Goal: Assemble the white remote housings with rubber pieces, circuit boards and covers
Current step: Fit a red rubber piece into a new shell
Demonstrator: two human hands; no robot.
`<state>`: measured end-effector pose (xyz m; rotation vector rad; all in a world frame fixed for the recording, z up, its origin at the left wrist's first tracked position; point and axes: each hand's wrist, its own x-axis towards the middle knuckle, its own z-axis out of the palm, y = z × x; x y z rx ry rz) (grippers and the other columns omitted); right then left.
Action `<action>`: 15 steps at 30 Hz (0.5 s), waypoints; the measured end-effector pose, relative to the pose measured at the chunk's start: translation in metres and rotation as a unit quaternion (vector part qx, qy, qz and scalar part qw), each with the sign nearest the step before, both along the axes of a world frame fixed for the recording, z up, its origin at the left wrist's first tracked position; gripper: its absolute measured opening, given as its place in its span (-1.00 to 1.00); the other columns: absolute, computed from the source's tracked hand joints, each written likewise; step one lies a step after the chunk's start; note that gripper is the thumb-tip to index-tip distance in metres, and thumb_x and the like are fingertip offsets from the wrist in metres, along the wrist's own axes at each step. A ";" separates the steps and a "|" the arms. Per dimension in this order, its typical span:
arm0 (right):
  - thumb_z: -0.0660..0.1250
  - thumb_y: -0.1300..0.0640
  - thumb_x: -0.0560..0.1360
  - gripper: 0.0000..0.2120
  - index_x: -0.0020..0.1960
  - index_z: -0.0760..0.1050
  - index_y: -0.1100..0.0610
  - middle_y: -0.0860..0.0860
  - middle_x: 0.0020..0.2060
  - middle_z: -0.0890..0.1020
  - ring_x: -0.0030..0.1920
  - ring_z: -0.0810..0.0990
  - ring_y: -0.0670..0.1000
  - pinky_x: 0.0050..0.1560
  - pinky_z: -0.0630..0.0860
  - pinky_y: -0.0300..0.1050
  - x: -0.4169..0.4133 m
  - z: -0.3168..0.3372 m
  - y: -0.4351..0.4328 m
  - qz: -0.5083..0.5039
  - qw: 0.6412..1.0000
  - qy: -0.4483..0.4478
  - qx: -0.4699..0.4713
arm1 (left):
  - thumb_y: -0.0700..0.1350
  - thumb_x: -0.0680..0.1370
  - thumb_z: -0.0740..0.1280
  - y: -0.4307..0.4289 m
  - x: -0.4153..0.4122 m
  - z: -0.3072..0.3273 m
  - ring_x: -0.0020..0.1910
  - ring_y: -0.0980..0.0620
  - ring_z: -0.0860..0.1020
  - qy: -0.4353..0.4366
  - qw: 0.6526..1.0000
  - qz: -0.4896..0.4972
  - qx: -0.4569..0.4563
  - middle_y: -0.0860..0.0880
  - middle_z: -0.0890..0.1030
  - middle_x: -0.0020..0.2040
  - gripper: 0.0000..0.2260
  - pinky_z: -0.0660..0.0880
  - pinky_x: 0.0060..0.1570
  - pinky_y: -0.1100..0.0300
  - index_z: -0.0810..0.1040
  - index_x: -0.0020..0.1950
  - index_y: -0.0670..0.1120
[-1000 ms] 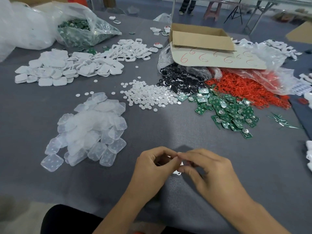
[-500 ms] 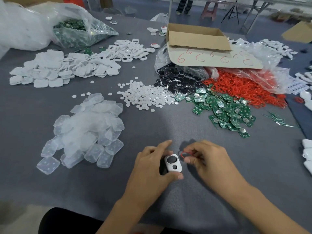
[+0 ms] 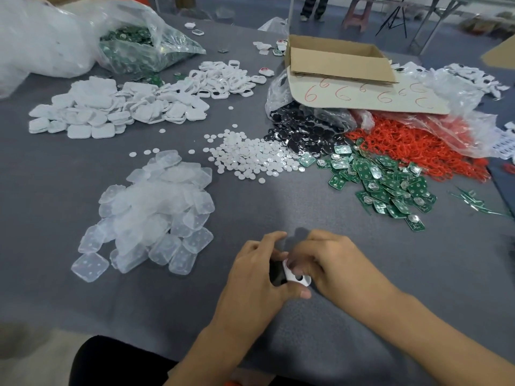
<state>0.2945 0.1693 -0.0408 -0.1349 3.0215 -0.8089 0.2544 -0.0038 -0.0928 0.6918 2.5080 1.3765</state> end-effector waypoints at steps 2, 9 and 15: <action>0.47 0.22 0.45 -0.83 -0.09 0.67 -0.06 -0.17 -0.22 0.52 -0.27 0.53 -0.17 -0.22 0.43 -0.36 -0.001 0.001 0.002 0.010 1.000 -0.001 0.010 | 0.18 0.15 0.67 0.000 0.001 0.000 0.19 0.40 0.45 -0.006 1.000 0.003 0.007 0.28 0.51 0.05 -0.19 0.33 0.03 0.57 0.35 0.29 0.40; 0.57 0.13 0.41 -0.91 -0.09 0.73 0.02 -0.10 -0.21 0.64 -0.15 0.63 -0.15 -0.10 0.48 -0.37 -0.020 0.012 0.020 0.112 0.989 -0.037 -0.085 | 0.11 0.16 0.67 -0.001 0.001 0.003 0.16 0.40 0.48 -0.050 0.998 0.007 0.026 0.21 0.55 0.08 -0.35 0.35 0.04 0.54 0.44 0.14 0.30; 0.64 0.20 0.29 -0.85 -0.16 0.74 0.11 -0.14 -0.25 0.68 -0.21 0.65 -0.17 -0.18 0.46 -0.43 -0.044 0.005 0.031 0.128 0.966 -0.118 -0.191 | 0.12 0.17 0.67 -0.001 0.001 0.006 0.14 0.38 0.49 -0.076 0.997 0.008 0.028 0.22 0.55 0.07 -0.40 0.38 -0.01 0.48 0.45 0.09 0.28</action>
